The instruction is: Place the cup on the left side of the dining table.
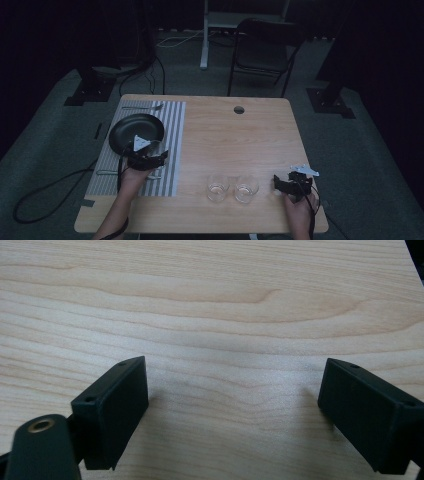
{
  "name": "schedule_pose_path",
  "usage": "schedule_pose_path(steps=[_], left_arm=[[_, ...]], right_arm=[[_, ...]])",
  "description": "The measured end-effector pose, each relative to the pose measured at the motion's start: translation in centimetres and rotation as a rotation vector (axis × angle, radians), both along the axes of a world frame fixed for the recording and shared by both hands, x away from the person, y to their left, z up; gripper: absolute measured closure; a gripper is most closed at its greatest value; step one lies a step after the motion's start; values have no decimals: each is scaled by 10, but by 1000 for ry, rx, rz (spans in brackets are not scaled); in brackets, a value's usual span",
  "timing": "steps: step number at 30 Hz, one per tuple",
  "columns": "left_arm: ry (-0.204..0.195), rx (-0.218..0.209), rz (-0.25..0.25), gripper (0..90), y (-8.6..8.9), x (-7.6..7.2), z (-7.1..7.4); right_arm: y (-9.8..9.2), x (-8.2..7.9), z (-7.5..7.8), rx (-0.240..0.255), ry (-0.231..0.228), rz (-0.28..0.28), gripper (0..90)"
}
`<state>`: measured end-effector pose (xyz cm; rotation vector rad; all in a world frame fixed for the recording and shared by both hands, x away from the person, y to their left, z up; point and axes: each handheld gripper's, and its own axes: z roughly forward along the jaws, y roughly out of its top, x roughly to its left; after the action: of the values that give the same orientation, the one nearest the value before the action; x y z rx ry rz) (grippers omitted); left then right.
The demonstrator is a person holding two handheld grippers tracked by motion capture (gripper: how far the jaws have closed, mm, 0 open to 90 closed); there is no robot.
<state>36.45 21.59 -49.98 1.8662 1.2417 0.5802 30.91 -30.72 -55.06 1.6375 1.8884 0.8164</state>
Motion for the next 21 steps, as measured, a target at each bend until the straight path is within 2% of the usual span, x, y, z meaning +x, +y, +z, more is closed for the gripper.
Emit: schedule_pose_path(steps=[3, 7, 9, 11, 14, 16, 17, 19, 21], left_arm=[[8, 32, 12, 188, 2, 1, -8], [-2, 35, 10, 187, 3, 0, -11], [-7, 49, 1, 186, 1, -1, -11], [-5, 44, 0, 184, 1, -1, -12], [23, 33, -18, 181, 1, -2, -13], [23, 33, -18, 178, 1, -2, -13], [62, 22, -5, 178, 2, -1, -10], [77, 0, 2, 165, 3, -1, -10], [78, -13, 11, 110, 4, -1, -9]], right_arm=[[0, 0, 0, 0, 0, 0, 122], [0, 0, 0, 0, 0, 0, 122], [0, 0, 0, 0, 0, 0, 122], [0, 0, 0, 0, 0, 0, 122], [0, 0, 0, 0, 0, 0, 122], [0, 0, 0, 0, 0, 0, 122], [0, 0, 0, 0, 0, 0, 122], [0, 0, 0, 0, 0, 0, 122], [0, 0, 0, 0, 0, 0, 122]])
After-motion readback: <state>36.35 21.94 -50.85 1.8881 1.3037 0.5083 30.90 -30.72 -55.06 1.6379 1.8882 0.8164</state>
